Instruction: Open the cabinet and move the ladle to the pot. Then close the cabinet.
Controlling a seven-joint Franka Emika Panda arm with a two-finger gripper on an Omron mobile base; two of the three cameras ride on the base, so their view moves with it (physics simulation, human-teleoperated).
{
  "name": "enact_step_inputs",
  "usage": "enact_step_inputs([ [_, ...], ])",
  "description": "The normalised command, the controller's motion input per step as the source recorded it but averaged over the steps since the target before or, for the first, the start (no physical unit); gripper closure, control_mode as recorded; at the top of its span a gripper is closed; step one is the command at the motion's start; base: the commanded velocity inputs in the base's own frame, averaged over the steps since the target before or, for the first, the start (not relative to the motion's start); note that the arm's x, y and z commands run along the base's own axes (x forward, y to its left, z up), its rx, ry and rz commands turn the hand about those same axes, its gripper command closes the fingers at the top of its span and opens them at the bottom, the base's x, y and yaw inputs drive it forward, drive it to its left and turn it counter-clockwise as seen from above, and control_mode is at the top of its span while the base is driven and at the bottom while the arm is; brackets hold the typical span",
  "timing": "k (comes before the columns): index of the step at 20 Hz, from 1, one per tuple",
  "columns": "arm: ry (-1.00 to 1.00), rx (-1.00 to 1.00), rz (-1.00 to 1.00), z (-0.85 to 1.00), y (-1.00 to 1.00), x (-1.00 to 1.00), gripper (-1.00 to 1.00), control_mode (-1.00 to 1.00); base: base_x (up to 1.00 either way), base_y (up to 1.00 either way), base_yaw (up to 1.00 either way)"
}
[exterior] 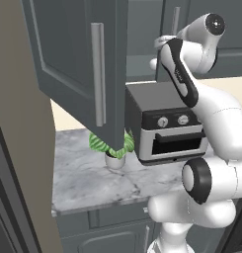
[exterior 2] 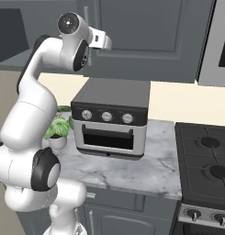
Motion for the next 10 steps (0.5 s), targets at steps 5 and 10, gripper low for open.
enact_step_inputs([
  [5,0.0,0.0,0.0,0.0,-0.49,0.35,1.0,-1.0,0.0,0.0,0.0],
  [10,-0.01,0.0,0.0,0.0,-0.83,0.03,1.0,-1.0,0.0,0.0,0.0],
])
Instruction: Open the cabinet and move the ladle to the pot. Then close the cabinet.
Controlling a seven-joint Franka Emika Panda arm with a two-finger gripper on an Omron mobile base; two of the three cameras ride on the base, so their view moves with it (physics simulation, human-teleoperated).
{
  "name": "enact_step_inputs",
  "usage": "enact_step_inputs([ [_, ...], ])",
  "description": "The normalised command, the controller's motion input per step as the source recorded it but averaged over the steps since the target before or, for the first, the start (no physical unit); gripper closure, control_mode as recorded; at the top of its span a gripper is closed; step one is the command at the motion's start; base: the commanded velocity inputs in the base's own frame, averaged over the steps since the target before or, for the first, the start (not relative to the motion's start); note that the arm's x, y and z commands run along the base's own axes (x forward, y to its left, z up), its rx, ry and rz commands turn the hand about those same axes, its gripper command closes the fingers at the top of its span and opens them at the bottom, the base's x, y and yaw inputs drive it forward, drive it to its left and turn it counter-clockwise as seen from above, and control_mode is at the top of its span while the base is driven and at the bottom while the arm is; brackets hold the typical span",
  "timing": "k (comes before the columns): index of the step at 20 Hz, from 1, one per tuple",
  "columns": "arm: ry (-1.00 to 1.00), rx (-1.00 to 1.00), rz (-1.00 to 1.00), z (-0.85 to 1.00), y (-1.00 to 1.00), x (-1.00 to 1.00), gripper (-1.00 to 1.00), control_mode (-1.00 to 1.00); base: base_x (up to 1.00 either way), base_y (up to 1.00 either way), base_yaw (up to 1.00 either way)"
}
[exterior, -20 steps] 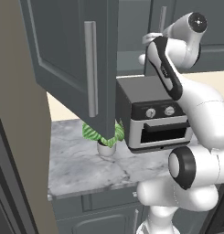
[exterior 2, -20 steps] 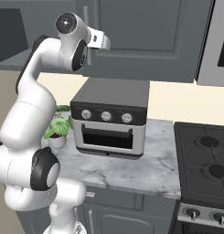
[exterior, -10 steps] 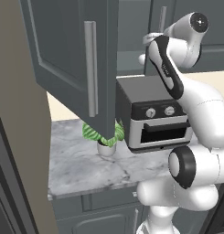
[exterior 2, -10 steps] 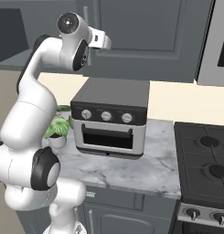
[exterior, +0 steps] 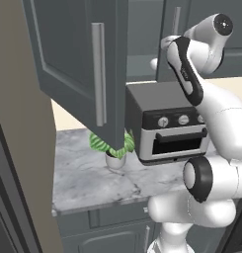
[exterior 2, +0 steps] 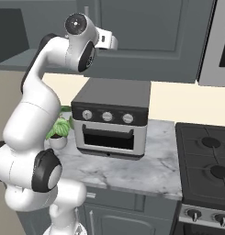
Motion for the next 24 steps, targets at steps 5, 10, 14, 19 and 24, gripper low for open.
enact_step_inputs([
  [5,-0.02,0.0,0.0,0.03,-0.97,-0.11,1.0,-1.0,0.0,0.0,0.0],
  [10,-0.02,0.0,0.0,0.02,-1.0,-0.54,1.0,-1.0,0.0,0.0,0.0],
  [14,0.0,0.0,-0.02,0.02,-1.0,-0.93,1.0,-1.0,0.0,0.0,0.0],
  [19,0.0,0.01,-0.05,0.0,-1.0,-1.0,1.0,-1.0,0.0,0.0,0.0],
  [24,0.0,0.0,-0.07,0.0,-1.0,-1.0,1.0,-1.0,0.0,0.0,0.0],
])
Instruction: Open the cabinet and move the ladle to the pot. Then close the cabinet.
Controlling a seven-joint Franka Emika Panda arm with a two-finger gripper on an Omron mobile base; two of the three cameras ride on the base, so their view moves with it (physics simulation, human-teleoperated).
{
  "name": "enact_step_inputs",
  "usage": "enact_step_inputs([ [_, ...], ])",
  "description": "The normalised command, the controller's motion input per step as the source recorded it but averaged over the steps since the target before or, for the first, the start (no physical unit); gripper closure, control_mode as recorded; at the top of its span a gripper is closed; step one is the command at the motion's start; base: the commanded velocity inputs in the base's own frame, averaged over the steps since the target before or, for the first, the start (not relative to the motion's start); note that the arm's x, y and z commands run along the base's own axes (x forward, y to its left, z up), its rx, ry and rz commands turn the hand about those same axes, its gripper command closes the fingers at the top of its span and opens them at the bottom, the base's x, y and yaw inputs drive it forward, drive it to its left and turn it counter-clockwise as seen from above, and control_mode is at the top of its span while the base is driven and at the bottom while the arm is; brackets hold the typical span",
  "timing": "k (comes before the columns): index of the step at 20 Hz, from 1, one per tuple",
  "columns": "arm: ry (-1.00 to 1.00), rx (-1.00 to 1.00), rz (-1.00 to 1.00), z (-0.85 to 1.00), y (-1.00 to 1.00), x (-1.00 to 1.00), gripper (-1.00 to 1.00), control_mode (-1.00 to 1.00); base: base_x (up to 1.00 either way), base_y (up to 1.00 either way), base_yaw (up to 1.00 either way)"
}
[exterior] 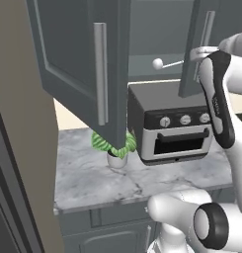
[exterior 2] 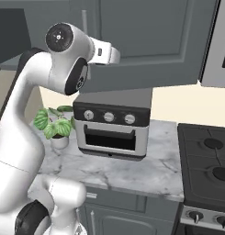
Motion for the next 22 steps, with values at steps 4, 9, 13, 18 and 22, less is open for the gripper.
enact_step_inputs([
  [4,0.0,0.0,-0.08,0.0,-1.0,-1.0,1.0,-1.0,0.0,0.0,0.0],
  [9,0.0,0.0,-0.09,0.0,-1.0,-1.0,1.0,-1.0,0.0,0.0,0.0],
  [13,0.0,0.0,-0.08,0.0,-1.0,-1.0,1.0,-1.0,0.0,0.0,0.0],
  [18,0.0,0.0,-0.06,-0.04,-0.65,-0.67,1.0,-1.0,0.0,0.0,0.0],
  [22,0.0,0.0,-0.02,-0.03,-0.01,-0.36,1.0,-1.0,0.0,0.0,0.0],
])
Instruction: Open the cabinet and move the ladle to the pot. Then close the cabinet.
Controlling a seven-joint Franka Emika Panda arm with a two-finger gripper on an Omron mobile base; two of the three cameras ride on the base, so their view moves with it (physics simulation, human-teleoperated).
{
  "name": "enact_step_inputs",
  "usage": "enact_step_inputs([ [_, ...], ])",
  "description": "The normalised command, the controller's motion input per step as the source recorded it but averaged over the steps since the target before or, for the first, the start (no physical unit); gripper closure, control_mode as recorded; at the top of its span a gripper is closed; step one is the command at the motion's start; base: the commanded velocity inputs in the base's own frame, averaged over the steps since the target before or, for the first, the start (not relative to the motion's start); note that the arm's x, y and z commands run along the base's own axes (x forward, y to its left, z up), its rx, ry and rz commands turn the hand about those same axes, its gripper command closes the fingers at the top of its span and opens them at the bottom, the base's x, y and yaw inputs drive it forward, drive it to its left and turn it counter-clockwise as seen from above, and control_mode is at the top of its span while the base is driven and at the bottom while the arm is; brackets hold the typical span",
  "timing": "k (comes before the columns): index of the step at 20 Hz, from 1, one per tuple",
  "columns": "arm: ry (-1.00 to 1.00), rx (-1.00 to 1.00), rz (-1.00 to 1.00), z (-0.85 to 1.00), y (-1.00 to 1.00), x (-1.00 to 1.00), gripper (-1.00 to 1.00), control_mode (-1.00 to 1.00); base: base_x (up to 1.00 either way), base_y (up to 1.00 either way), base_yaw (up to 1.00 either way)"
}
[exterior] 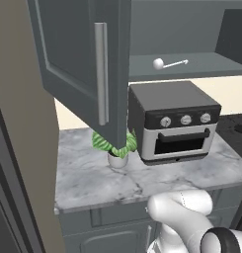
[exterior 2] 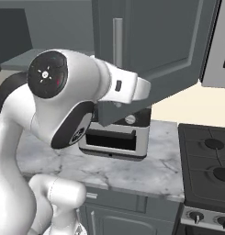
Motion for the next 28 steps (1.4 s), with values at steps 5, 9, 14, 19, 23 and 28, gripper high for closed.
enact_step_inputs([
  [5,0.0,0.0,-0.02,0.0,0.69,-0.63,-1.0,-1.0,0.0,0.0,0.0],
  [9,0.0,0.0,-0.02,0.0,0.97,-0.52,-1.0,-1.0,0.0,0.0,0.0],
  [14,0.0,0.0,-0.03,0.0,0.64,-0.06,-1.0,-1.0,0.0,0.0,0.0],
  [19,0.03,0.0,-0.03,0.0,0.2,0.62,-1.0,-1.0,0.0,0.0,0.0],
  [23,0.05,0.0,-0.03,0.0,0.07,0.85,-1.0,-1.0,0.0,0.0,0.0],
  [28,0.04,0.0,-0.05,0.0,0.04,0.83,-1.0,-1.0,0.0,0.0,0.0],
])
